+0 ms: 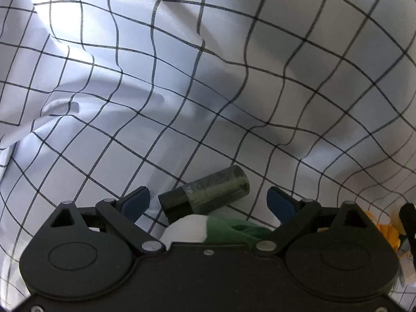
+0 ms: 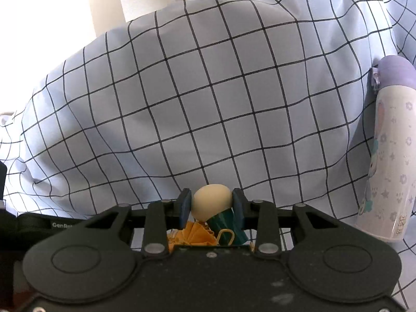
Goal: Organize soft objects
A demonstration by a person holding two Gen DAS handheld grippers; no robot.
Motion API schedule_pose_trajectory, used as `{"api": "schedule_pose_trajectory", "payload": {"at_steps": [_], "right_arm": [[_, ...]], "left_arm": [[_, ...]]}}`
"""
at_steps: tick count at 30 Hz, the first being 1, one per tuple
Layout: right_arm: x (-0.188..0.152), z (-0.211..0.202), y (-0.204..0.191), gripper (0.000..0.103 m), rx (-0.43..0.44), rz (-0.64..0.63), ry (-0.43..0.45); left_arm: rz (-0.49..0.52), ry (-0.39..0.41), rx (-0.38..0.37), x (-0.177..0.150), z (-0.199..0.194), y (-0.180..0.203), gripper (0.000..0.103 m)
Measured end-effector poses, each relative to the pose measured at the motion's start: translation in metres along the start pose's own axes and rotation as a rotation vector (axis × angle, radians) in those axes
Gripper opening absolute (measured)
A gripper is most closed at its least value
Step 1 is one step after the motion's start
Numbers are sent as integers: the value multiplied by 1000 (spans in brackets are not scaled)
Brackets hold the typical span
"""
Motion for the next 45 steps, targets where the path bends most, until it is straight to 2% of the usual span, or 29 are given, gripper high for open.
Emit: {"api": "schedule_pose_trajectory", "payload": {"at_steps": [5, 7, 8, 11, 15, 22, 26, 35, 38, 41, 43, 45], "right_arm": [[0, -2, -1, 33, -1, -1, 2], [0, -2, -1, 33, -2, -1, 0], [0, -3, -2, 33, -2, -1, 1], [0, -3, -2, 33, -3, 0, 1], [1, -3, -1, 33, -6, 2, 0], [1, -2, 1, 33, -17, 11, -3], [1, -1, 2, 33, -20, 13, -7], [3, 9, -3, 34, -23, -18, -55], [4, 16, -11, 34, -23, -79, -97], [11, 16, -27, 34, -61, -187, -96], [17, 14, -43, 34, -37, -229, -104], [21, 11, -65, 34, 23, -254, -131]], "left_arm": [[-50, 31, 27, 1, -6, -5, 93], [-64, 20, 28, 2, -4, -8, 85], [-65, 17, 35, 2, -3, -8, 77], [-35, 30, 42, 4, -5, -9, 68], [-15, 62, 29, 8, -17, -9, 68], [83, 225, 76, 9, -71, -23, 68], [120, 269, 90, -5, -94, -41, 68], [151, 235, 80, -61, -110, -93, 68], [144, 221, 76, -79, -107, -107, 68], [145, 223, 76, -89, -111, -121, 68], [142, 227, 78, -92, -113, -127, 68], [137, 233, 74, -96, -115, -133, 68]]}}
Point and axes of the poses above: each gripper's, at about its wrist camera, not at the fingertips, and z roughly the way its jaws point, y to its right, x to its top, the point moved 9 cm from there along z, roughly the way its jaws point, and after that the axes turned 9 degrees about -y, right-handed, at the moved point
